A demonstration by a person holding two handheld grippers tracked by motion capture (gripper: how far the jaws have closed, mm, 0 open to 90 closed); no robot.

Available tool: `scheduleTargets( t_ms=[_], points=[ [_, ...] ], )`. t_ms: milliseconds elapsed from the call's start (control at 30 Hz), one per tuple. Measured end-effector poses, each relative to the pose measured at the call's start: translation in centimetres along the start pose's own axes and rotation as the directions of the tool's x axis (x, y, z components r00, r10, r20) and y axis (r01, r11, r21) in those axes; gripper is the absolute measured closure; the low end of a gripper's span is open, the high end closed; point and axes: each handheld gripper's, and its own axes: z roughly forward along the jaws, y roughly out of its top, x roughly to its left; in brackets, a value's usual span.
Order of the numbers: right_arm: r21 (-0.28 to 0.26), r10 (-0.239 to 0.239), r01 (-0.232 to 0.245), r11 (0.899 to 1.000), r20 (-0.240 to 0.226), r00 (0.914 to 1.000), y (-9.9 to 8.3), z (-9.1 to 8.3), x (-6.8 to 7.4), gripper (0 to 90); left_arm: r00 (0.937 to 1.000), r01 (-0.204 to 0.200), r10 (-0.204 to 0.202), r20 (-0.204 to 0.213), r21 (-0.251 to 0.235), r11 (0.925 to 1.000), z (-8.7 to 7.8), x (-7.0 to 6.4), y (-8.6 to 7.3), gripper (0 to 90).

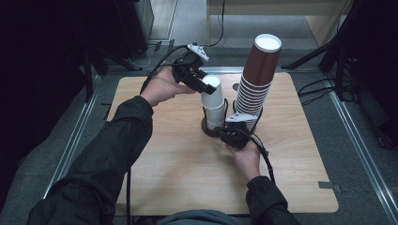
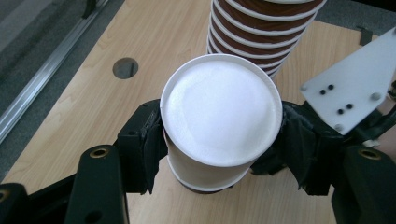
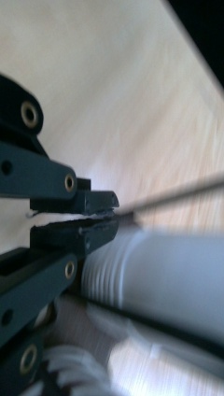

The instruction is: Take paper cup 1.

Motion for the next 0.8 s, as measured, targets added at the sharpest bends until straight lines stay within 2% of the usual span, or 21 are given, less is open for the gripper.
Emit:
scheduleTargets(
  t_ms=[33,67,100,133,233,300,367,467,500,567,667,733,800],
  points=[
    [0.002,-0.03,0.03,1.0,-0.03,0.9991,0.0,-0.3,0.1,83.8,1.0,-0.003,0.003,0.0,0.001,1.0,-0.2,-0.1,0.0,35.7],
    [0.012,-0.061,0.061,0.998,-0.027,0.9978,-0.1,-0.6,0.4,83.7,1.0,-0.006,0.006,-0.001,-0.003,1.0,-0.4,-0.2,-0.1,35.7],
    [0.02,-0.074,0.075,0.997,-0.041,0.9964,0.0,-0.9,0.5,83.7,1.0,-0.01,0.01,0.002,-0.004,0.9999,-0.7,-0.5,-0.2,35.7],
    [0.012,-0.071,0.073,0.997,-0.086,0.9937,0.0,-1.3,0.5,82.0,0.9999,-0.015,0.015,0.002,-0.005,0.9999,-0.9,-0.6,-0.3,35.7],
    [0.009,-0.109,0.111,0.994,-0.126,0.986,0.3,-2.2,0.9,77.6,0.9999,-0.016,0.016,0.002,-0.009,0.9998,-1.5,-1.2,-0.8,35.7],
    [0.008,-0.154,0.157,0.988,-0.146,0.9771,0.5,-2.8,1.1,73.6,0.9998,-0.02,0.02,0.007,-0.005,0.9998,-1.8,-1.7,-1.2,35.7],
    [0.007,-0.178,0.182,0.983,-0.187,0.9663,0.5,-3.5,1.2,66.8,0.9995,-0.025,0.026,0.018,-0.008,0.9996,-2.1,-2.2,-1.5,35.6],
    [0.004,-0.177,0.185,0.983,-0.267,0.9472,0.3,-4.2,1.2,61.7,0.9988,-0.038,0.038,0.031,-0.019,0.9991,-2.5,-2.9,-2.0,35.6],
    [0.007,-0.176,0.185,0.983,-0.277,0.9446,0.2,-4.2,1.3,60.9,0.9985,-0.046,0.047,0.028,-0.017,0.9988,-2.6,-3.1,-2.1,35.6],
    [0.02,-0.174,0.19,0.982,-0.314,0.9333,0.2,-4.2,1.4,58.0,0.9981,-0.056,0.056,0.026,-0.008,0.9984,-2.8,-3.5,-2.4,35.6],
    [0.036,-0.209,0.234,0.972,-0.338,0.9177,0.2,-4.3,1.9,55.2,0.9981,-0.055,0.055,0.029,-0.02,0.9983,-3.2,-4.0,-2.8,35.6],
    [0.024,-0.239,0.263,0.964,-0.349,0.9061,0.2,-4.4,2.2,52.4,0.9982,-0.05,0.051,0.033,-0.022,0.9985,-3.5,-4.3,-3.3,35.6],
    [0.023,-0.244,0.27,0.963,-0.357,0.9015,0.4,-4.7,2.4,48.9,0.9982,-0.047,0.048,0.038,-0.016,0.9988,-3.6,-4.7,-3.8,35.6]
  ],
)
